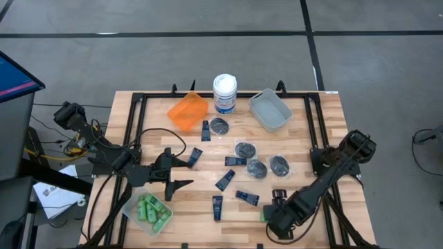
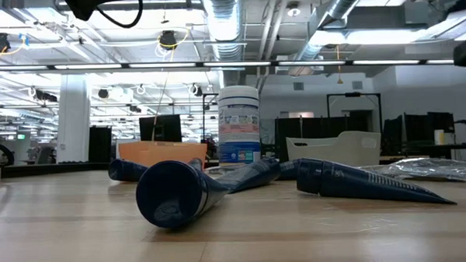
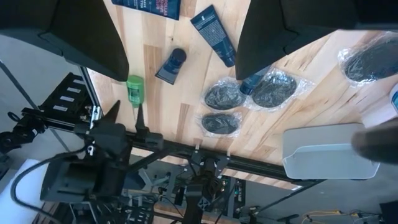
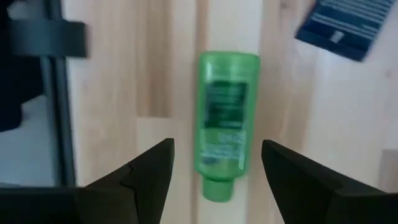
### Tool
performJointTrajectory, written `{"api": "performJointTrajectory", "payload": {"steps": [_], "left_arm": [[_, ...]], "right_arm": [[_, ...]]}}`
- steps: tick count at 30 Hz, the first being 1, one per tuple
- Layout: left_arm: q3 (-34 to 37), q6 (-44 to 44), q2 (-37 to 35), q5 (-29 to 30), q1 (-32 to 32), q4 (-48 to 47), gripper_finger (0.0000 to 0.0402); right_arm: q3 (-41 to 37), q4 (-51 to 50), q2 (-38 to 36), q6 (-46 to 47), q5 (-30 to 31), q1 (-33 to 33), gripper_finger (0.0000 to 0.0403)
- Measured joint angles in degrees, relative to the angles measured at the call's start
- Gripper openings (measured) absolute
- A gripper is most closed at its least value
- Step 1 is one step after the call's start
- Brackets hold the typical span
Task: Pick & Place Travel size toiletries
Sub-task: Put the shampoo into the white bin
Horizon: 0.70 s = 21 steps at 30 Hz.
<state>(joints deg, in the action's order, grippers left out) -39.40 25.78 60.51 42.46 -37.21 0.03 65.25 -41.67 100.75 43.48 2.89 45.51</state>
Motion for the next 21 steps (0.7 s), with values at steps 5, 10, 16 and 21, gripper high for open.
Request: {"api": "performJointTrajectory", "payload": {"steps": [5,10,16,21], "left_arm": [[0.00,0.02,0.00,-0.02,0.00,0.01,0.0292],[0.00,0.02,0.00,-0.11,0.00,0.00,0.0292],[0.00,0.00,0.00,-0.23,0.00,-0.02,0.0292],[0.00,0.00,0.00,-0.21,0.02,0.00,0.0292]], "right_arm": [[-0.07,-3.18,0.63,3.93,0.09,1.52,0.0235],[-0.23,-6.61,1.93,6.08,0.04,3.00,0.0235],[-0.25,-4.35,3.02,6.30,0.05,2.91,0.0235],[-0.14,-3.78,4.41,5.82,-0.30,2.45,0.0235]]}}
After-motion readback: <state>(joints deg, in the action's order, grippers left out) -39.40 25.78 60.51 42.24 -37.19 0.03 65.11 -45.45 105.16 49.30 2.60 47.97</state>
